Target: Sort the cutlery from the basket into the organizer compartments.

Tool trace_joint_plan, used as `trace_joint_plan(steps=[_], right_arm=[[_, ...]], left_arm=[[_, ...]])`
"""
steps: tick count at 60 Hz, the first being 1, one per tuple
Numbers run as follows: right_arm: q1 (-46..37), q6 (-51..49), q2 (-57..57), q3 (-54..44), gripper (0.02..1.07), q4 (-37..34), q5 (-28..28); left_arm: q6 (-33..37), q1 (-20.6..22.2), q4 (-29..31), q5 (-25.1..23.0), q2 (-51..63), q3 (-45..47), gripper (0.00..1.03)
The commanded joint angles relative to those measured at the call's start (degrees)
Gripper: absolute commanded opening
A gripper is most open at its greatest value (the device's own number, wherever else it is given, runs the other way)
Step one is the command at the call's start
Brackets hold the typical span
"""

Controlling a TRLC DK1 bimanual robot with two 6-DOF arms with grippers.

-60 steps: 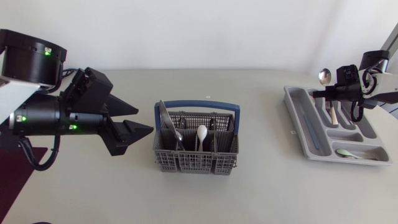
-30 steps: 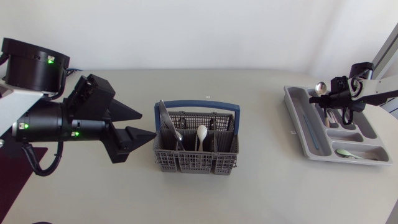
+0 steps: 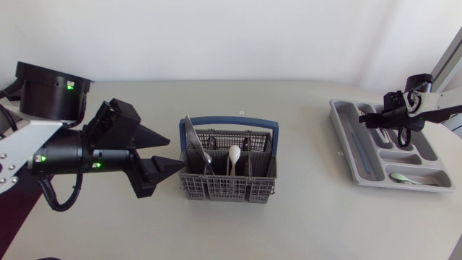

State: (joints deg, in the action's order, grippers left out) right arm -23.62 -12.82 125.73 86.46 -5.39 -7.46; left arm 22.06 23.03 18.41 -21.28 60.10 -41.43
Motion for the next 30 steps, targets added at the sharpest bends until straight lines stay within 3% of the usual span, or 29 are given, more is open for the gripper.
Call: trace_joint_plan(steps=[1, 30], right_arm=[[0.94, -0.01, -5.67, -3.66, 0.72, 0.64, 0.26], [9.99, -1.51, -35.47, -27.83, 0.77, 1.34, -1.76]], left_arm=[[-1.32, 0.44, -1.36, -0.87, 1.34, 1.26, 0.83], [-4.22, 2.29, -13.23, -0.96, 11.97, 3.55, 0.83]])
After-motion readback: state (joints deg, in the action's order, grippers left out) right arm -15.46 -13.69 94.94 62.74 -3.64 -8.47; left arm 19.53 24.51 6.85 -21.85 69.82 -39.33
